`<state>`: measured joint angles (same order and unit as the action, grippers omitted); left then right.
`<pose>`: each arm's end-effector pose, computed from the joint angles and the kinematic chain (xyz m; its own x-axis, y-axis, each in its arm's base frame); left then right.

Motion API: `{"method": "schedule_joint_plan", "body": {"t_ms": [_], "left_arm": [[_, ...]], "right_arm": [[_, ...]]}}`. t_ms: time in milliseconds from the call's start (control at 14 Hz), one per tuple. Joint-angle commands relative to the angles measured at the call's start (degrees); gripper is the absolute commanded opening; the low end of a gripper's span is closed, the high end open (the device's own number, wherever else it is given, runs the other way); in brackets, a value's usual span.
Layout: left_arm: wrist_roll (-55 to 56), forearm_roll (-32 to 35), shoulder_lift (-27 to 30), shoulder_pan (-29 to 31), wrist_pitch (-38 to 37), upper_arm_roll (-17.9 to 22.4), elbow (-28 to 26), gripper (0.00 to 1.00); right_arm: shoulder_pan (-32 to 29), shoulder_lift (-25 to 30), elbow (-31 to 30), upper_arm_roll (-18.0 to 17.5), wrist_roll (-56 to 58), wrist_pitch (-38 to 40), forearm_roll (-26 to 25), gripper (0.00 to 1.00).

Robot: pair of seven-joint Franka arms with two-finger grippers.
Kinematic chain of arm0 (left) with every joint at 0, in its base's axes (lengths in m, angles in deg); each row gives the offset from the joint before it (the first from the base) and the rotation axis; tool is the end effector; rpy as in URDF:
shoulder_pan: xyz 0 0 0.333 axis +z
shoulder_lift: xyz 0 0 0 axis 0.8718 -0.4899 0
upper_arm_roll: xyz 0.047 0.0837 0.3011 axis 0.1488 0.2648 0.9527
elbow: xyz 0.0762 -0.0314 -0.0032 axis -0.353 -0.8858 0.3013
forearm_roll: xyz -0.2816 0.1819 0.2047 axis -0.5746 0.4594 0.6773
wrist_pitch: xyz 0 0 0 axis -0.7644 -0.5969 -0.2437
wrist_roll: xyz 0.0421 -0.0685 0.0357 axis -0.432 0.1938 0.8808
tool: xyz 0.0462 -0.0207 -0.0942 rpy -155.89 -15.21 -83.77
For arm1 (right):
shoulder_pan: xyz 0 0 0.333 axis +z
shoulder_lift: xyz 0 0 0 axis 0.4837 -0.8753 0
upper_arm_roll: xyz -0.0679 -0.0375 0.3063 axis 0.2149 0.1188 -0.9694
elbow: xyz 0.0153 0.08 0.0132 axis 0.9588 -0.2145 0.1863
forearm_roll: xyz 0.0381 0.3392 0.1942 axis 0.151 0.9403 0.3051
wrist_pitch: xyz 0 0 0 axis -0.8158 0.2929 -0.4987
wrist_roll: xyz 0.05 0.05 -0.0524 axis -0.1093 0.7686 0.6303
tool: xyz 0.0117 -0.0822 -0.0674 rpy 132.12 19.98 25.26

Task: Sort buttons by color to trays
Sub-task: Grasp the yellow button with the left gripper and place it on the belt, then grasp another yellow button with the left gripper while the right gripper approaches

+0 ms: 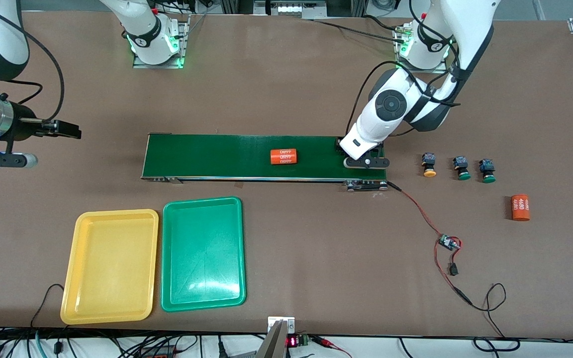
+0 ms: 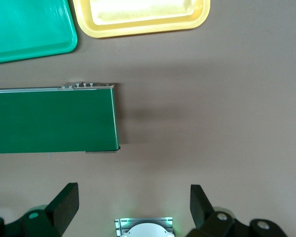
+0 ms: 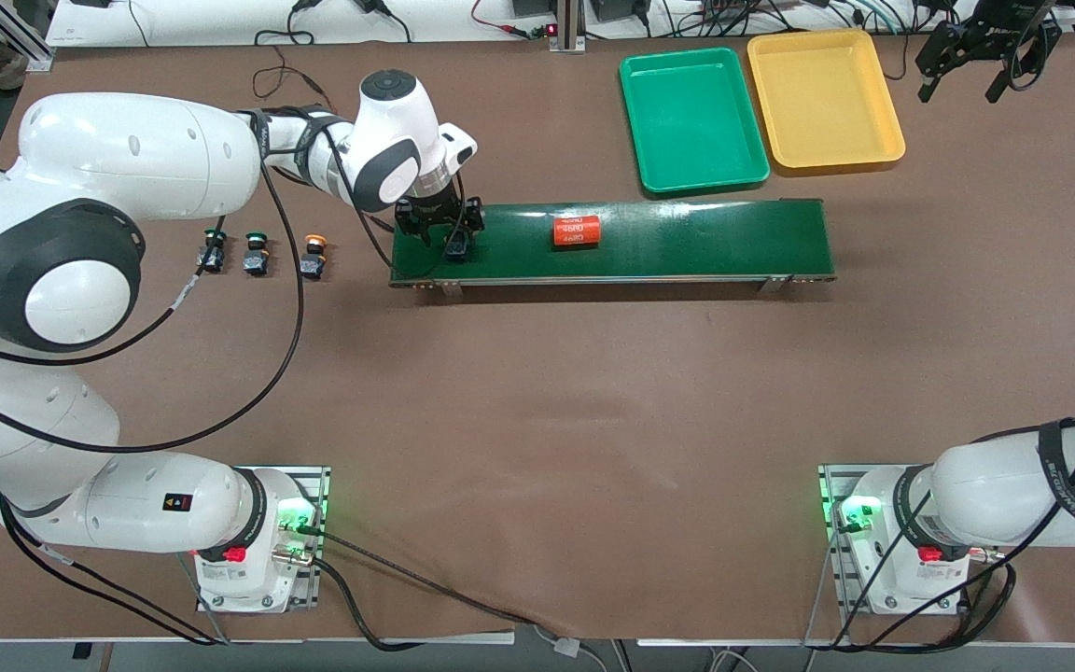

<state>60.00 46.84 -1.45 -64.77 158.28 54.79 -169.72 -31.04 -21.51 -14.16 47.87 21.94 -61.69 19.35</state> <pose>0.4812 -0.2984 0.2616 0.9953 0.0175 -0.0955 0.0247 -0.9968 0.0756 0.5719 -0.0088 0.5057 0.9650 -0.0454 -0.2583 -0.0411 -0.9989 0.0217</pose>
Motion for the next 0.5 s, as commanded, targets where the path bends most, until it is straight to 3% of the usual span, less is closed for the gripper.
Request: {"method": "schedule_joint_plan", "body": {"t_ms": [0,285,427], "left_arm": [[0.01,-0.68,6.55,0.68,-8.35,-0.34,1.55,1.00],[-0.96,0.19,9.47,3.31,-22.33,0.80,4.64,1.00],[-6.02,0.28,9.38,3.76,-23.41,5.17,3.51,1.00]], "right_arm": [[-0.08,7.45,-10.26,-0.19,0.67,-6.11,0.33,1.00],[0.01,17.12,-26.08,-0.19,0.58,-17.89,0.33,1.00],[0.27,20.46,-31.28,-0.36,-0.47,-22.21,0.41,1.00]]}}
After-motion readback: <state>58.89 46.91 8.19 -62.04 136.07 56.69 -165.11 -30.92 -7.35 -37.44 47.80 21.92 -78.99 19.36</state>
